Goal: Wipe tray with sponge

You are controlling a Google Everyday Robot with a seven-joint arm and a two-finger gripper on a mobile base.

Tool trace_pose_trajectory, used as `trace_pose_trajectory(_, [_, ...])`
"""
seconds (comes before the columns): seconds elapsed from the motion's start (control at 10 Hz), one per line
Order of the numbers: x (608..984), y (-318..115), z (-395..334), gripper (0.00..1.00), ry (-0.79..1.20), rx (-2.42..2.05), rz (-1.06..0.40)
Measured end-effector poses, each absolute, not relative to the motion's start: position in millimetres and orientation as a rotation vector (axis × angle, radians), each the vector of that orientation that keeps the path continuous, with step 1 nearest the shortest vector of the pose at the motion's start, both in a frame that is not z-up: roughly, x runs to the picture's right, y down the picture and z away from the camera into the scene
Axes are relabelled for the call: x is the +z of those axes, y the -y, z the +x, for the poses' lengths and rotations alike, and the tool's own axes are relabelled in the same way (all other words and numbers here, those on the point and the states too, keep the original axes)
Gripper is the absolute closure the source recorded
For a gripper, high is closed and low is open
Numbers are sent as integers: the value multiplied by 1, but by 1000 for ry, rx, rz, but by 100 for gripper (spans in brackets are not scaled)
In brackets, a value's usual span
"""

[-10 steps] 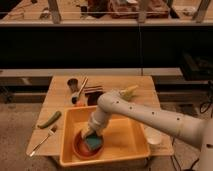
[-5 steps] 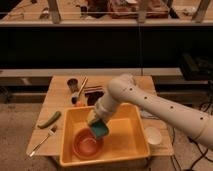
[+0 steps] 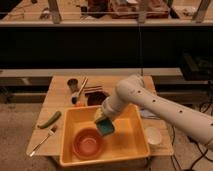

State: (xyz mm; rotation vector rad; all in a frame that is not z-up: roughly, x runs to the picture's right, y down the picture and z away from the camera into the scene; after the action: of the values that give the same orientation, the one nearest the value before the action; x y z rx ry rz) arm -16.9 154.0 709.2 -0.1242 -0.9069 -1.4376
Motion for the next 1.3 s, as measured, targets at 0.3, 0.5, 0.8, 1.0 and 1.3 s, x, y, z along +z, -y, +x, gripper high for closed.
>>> trace_pose_trajectory(0.3, [768, -198, -6, 100, 839, -1406, -150])
trace_pose_trajectory(0.5, [799, -219, 12, 100, 796, -1354, -160])
trace_pose_trajectory(0.8, [817, -228, 29, 100, 767, -1292, -140])
trace_pose_trajectory(1.0, [817, -228, 30, 100, 766, -1298, -145])
trace_pose_trajectory(1.3, [818, -229, 30, 100, 759, -1298, -148])
